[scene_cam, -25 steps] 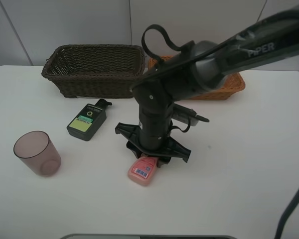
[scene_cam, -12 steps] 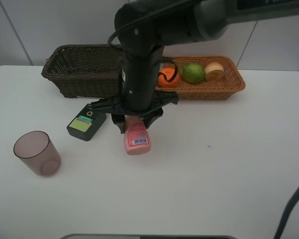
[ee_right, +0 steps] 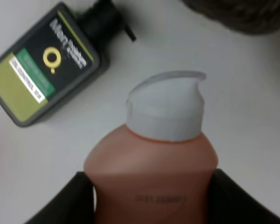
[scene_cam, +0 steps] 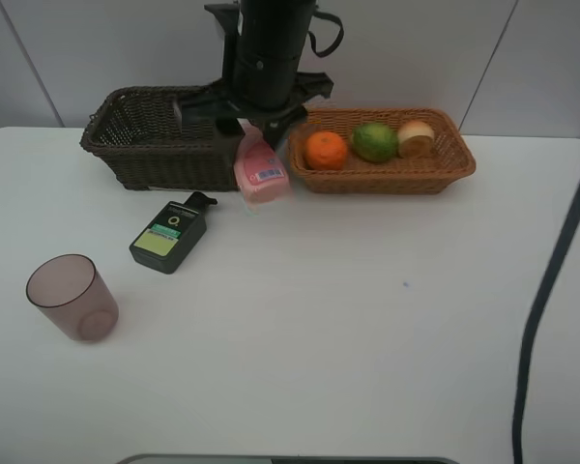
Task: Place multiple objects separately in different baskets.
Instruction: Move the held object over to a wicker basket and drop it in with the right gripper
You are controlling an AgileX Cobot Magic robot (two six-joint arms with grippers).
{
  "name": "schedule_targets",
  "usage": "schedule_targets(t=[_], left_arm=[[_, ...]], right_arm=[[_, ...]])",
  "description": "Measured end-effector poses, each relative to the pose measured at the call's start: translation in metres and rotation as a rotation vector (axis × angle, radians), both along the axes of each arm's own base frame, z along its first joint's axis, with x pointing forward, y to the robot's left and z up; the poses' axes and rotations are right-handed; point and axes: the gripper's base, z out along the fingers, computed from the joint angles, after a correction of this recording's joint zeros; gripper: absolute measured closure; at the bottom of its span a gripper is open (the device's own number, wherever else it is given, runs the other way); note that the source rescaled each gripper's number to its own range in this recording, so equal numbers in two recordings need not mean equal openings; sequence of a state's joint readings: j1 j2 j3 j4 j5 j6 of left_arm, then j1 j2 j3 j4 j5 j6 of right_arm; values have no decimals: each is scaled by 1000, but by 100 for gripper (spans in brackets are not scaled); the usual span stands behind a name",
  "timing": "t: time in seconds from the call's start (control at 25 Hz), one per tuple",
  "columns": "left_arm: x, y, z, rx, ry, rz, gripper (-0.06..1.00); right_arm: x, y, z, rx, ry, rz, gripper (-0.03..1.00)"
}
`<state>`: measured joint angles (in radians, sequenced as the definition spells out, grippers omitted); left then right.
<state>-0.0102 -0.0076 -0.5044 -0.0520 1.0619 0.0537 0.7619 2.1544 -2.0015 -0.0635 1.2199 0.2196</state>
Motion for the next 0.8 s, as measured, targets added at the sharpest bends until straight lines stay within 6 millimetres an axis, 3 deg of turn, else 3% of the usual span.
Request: schedule_targets(t=[0.24,0.56,0.68,0.8], left_arm=[[0,0,0,0,0,0,-6],[0,0,0,0,0,0,-6],[0,0,0,0,0,0,-6],[0,0,0,0,0,0,-6]], right_arm=[[33,10,8,80,-112,26,96],[67,13,26,213,-444,84,96],[79,17,23,281,-534,87,96],[91,20,8,309,-570,84,96]])
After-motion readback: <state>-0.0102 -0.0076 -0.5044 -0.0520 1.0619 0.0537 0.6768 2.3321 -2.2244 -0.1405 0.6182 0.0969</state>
